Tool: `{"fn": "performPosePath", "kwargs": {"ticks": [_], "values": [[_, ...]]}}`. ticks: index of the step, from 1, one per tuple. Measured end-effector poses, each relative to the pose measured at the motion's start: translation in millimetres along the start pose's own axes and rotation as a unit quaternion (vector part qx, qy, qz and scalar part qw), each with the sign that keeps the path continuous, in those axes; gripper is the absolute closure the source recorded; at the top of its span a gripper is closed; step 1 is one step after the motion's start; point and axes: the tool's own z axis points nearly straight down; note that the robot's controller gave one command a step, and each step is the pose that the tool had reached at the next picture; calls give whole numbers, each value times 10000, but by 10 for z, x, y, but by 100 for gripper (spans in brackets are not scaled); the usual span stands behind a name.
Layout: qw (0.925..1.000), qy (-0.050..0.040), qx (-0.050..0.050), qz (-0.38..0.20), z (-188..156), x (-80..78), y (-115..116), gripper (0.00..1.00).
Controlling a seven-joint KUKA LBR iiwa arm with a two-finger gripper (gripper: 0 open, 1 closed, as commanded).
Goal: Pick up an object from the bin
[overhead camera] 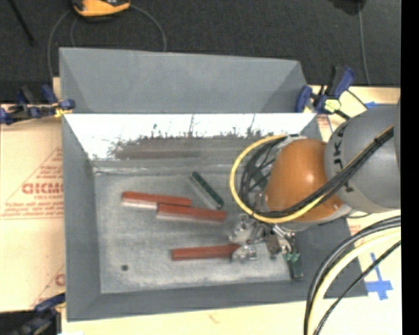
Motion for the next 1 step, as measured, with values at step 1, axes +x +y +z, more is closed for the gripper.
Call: {"fn": "performPosePath", "kwargs": {"ticks": [1], "values": [[10000,12,6,-5,-1395,57,-160,100]]}}
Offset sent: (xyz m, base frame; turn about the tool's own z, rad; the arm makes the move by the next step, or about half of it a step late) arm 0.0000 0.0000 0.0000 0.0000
